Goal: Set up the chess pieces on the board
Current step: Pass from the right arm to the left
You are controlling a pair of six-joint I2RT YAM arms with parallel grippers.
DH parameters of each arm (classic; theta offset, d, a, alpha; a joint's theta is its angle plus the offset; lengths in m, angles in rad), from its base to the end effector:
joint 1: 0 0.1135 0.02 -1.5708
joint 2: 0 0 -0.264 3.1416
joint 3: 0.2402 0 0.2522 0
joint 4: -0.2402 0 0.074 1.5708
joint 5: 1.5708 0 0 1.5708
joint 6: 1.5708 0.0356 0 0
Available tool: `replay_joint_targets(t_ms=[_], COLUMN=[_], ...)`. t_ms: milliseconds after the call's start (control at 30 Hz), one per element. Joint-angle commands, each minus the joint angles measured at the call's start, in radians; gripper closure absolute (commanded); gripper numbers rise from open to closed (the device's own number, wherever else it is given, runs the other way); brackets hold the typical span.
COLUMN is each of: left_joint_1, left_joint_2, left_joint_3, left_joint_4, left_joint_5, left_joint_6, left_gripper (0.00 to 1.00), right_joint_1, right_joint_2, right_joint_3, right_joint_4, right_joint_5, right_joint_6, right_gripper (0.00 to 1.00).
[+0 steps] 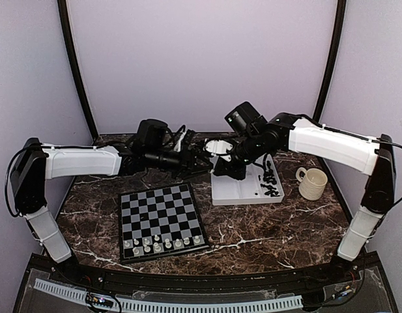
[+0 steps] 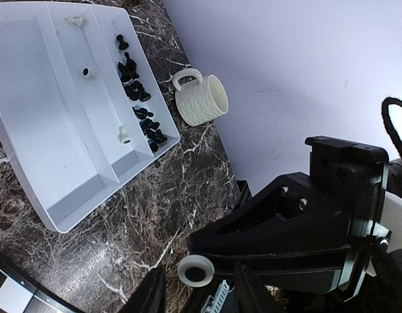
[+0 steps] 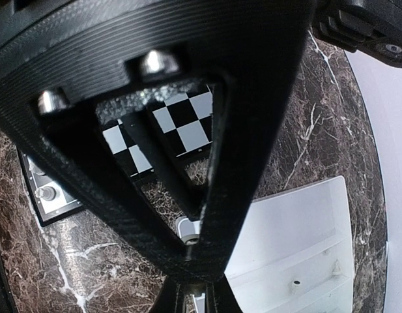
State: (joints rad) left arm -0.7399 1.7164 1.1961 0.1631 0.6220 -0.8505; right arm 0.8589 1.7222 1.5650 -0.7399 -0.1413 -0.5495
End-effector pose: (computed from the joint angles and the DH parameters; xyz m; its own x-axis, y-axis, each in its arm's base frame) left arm 0.2793 -0.2831 0.2690 -0.8852 -0.0190 -0.4649 0.4333 0.3303 -0.8385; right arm 0.2440 0.2905 0.3100 -0.0139 -0.8076 -0.5895 -0.9548 0.1858 -0.2320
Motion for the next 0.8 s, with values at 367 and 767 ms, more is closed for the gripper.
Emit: replay_joint_targets(t_ms=[367,767], left_joint_1=[-0.008,-0.012], left_joint_2=[0.023,0.039], left_joint_3=[-0.005,-0.024], left_joint_4=[0.093,0.138], left_joint_5=[0.061,0.086], left_joint_6=[-0.053,-0.083], left_gripper=[0.68,0.85], right_joint_1=[0.011,0.014], right_joint_2=[-0.03,-0.031], right_joint_3=[0.039,0.05], right_joint_4=[0.006,0.013], right_joint_5=[-0.014,-0.009], right_joint_6=[0.004,0.005], right_gripper=[0.95,0.93])
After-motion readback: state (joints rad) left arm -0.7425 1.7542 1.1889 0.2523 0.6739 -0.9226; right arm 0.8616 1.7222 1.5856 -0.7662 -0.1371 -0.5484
